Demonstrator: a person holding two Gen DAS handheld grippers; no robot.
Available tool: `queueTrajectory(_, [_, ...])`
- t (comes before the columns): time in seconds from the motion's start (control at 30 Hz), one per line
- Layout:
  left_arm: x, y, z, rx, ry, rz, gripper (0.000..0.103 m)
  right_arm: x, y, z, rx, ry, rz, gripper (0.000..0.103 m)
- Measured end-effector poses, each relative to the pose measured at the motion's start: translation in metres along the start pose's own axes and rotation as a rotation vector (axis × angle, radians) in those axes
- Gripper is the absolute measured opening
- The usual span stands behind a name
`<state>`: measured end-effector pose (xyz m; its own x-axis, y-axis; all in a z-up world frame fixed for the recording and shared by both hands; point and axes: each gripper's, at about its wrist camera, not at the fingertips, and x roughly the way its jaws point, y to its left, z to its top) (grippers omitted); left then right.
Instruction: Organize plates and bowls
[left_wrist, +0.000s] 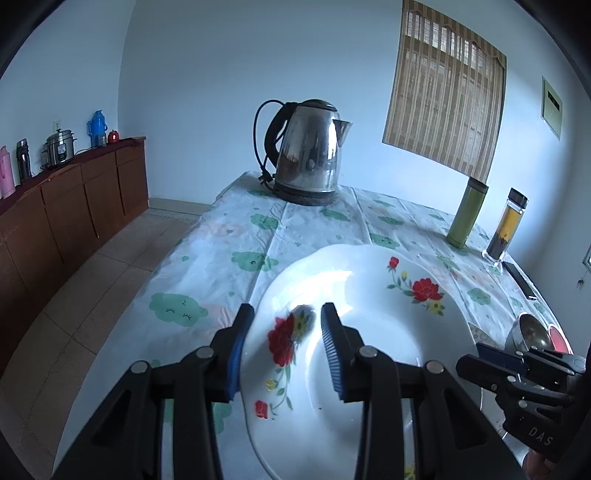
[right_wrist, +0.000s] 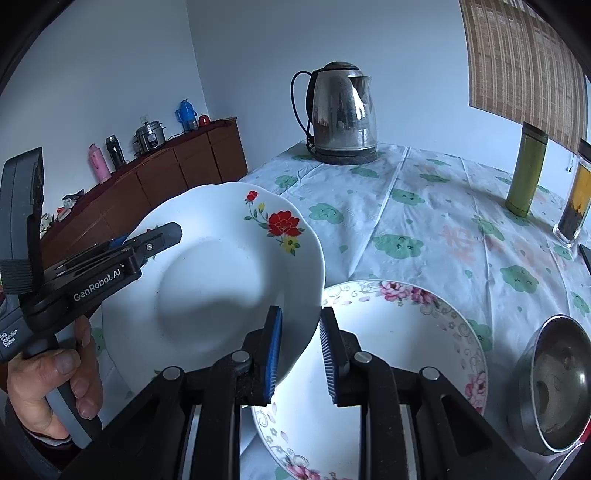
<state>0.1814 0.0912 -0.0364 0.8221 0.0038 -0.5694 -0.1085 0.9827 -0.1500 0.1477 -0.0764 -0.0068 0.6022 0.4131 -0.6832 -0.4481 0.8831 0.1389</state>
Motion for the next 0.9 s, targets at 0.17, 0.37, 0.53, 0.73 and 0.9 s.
queueTrajectory(0.17, [-0.001, -0.015, 0.002, 0.013, -0.002, -0.017, 0.034, -0.007, -0.011, -0.001, 0.017, -0.011, -0.014, 0.023])
queueTrajectory(0.37, [0.004, -0.033, 0.003, 0.018, 0.008, -0.044, 0.034, -0.013, -0.029, -0.005, 0.044, -0.013, -0.041, 0.023])
queueTrajectory(0.53, [0.004, -0.051, 0.005, 0.036, 0.006, -0.055, 0.034, -0.02, -0.041, -0.008, 0.061, -0.023, -0.059, 0.023])
queueTrajectory(0.73, [0.006, -0.067, 0.006, 0.042, 0.007, -0.082, 0.034, -0.026, -0.057, -0.012, 0.088, -0.028, -0.073, 0.023])
queueTrajectory(0.9, [0.013, -0.074, 0.001, 0.053, 0.02, -0.094, 0.034, -0.029, -0.066, -0.016, 0.098, -0.026, -0.088, 0.023])
